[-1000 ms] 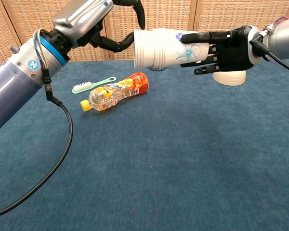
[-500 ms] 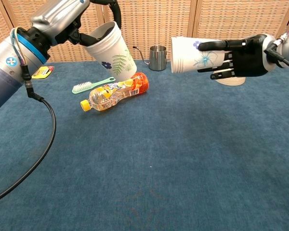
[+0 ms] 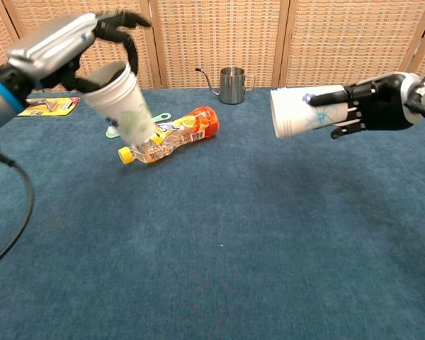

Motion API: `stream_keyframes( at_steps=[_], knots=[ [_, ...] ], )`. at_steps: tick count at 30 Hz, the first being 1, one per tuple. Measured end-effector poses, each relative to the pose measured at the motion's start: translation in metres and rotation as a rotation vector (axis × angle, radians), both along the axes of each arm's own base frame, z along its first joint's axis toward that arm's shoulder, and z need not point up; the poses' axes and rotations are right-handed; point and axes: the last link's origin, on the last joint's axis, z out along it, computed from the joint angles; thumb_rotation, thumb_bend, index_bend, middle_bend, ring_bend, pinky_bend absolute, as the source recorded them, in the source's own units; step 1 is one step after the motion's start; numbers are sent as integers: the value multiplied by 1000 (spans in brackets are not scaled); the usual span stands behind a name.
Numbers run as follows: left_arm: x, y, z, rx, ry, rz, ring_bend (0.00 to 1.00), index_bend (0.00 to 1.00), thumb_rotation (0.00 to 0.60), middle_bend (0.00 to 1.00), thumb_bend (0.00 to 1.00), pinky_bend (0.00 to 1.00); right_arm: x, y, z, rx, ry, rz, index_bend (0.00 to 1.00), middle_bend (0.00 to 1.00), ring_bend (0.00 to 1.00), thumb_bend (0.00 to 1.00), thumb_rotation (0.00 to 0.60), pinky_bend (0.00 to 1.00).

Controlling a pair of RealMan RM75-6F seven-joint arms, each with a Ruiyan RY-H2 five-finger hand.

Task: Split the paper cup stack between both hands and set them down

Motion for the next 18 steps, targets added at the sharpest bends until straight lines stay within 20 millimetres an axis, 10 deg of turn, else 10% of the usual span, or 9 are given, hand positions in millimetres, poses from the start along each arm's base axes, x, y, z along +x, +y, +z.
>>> stream_keyframes(
  at_steps=[10, 14, 18],
  knots=[
    [-45, -9, -15, -88, 113, 119, 123, 732, 600, 113, 582, 69, -16, 4, -4, -17, 138, 55, 549, 536, 433, 513, 600, 621],
    [-52, -10, -21, -97, 141, 136, 1, 115, 600, 0, 398, 0, -19, 5, -5, -18, 174, 72, 98, 121, 89, 86, 600, 193],
    [-57, -10, -22, -116, 173, 162, 0, 0, 600, 0, 226, 0, -16, 10, -6, 5, 226, 134, 0, 0, 0, 0, 600, 7]
  ],
)
